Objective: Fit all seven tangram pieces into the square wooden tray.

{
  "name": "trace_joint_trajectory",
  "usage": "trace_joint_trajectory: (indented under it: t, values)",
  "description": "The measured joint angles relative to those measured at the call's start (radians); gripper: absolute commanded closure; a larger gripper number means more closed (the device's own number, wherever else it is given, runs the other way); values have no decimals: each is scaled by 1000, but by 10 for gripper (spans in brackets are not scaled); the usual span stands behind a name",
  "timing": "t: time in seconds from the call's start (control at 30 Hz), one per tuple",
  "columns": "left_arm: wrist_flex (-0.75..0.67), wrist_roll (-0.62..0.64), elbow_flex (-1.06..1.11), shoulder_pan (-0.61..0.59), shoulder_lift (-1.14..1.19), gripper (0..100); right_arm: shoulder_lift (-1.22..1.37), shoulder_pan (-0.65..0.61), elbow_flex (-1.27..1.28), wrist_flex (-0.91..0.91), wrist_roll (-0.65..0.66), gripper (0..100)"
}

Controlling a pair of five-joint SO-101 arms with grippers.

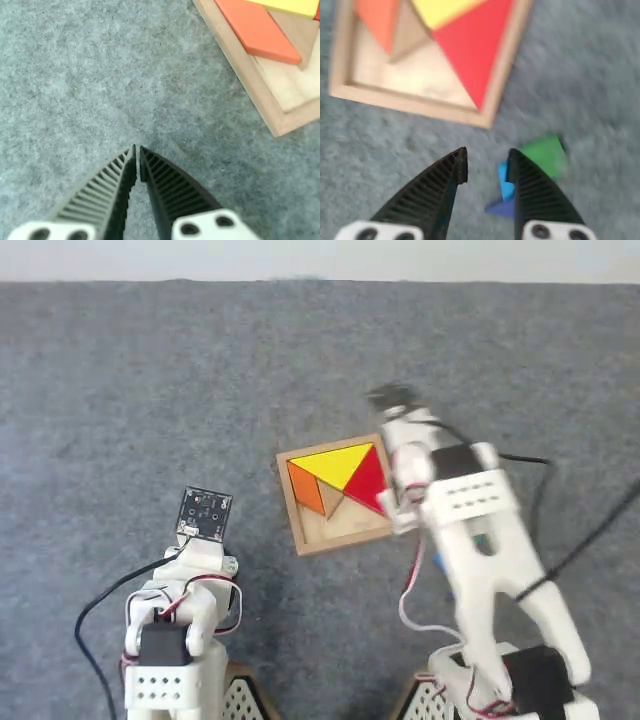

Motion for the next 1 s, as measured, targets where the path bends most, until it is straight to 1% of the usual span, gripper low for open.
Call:
trace_joint_trajectory:
  t: [0.07, 0.13, 0.23, 0.33, 0.47, 0.57, 0.67, 0.77, 0.87, 1.0]
  values:
    - [0, 0, 0, 0, 0, 987, 0, 84, -2, 25, -6, 826]
    - [0, 0, 0, 0, 0, 987, 0, 126, 15, 31, -6, 826]
    - [0, 0, 0, 0, 0, 987, -3, 138, 80, 21, -6, 825]
    - [0, 0, 0, 0, 0, 987, -3, 146, 129, -34, -26, 823]
    - [0, 0, 0, 0, 0, 987, 29, 118, 150, -103, -161, 821]
    - [0, 0, 0, 0, 0, 987, 121, 91, 150, -126, -304, 821]
    - [0, 0, 0, 0, 0, 987, 233, 95, 121, -130, -422, 820]
    - [0, 0, 0, 0, 0, 987, 307, 124, 84, -132, -465, 817]
    - [0, 0, 0, 0, 0, 987, 318, 178, 77, -130, -476, 764]
    - [0, 0, 0, 0, 0, 987, 328, 201, 77, -152, -480, 716]
